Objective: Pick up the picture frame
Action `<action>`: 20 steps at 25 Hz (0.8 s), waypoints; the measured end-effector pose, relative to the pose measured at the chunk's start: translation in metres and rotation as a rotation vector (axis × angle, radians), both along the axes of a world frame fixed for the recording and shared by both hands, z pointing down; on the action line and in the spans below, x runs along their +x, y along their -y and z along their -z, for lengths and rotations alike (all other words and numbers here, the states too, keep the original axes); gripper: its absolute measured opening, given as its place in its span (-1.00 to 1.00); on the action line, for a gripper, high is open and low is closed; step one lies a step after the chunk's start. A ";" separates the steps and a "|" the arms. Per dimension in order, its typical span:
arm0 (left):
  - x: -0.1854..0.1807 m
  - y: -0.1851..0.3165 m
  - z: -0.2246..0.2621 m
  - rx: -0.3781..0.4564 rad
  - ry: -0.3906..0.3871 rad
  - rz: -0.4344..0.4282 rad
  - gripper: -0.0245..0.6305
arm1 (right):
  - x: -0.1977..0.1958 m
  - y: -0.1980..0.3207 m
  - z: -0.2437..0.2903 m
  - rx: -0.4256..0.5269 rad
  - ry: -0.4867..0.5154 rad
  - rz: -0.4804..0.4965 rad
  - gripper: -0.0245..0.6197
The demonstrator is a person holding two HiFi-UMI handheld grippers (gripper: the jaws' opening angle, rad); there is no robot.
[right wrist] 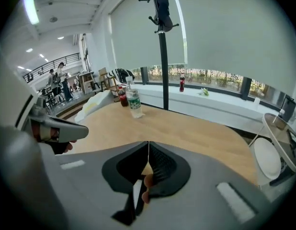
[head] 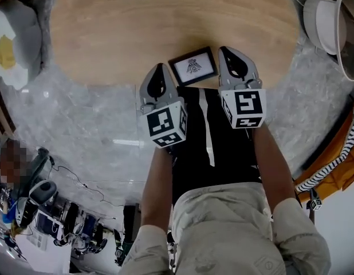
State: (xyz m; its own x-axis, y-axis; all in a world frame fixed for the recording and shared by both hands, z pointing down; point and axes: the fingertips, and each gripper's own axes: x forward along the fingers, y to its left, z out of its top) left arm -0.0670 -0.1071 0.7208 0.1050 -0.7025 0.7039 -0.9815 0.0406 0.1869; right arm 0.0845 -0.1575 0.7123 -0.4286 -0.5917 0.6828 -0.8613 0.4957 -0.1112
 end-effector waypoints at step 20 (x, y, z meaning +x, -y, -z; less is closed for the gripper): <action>0.031 -0.067 -0.140 -0.361 -0.096 0.013 -0.57 | 0.012 -0.065 -0.136 -0.350 -0.082 0.015 -0.59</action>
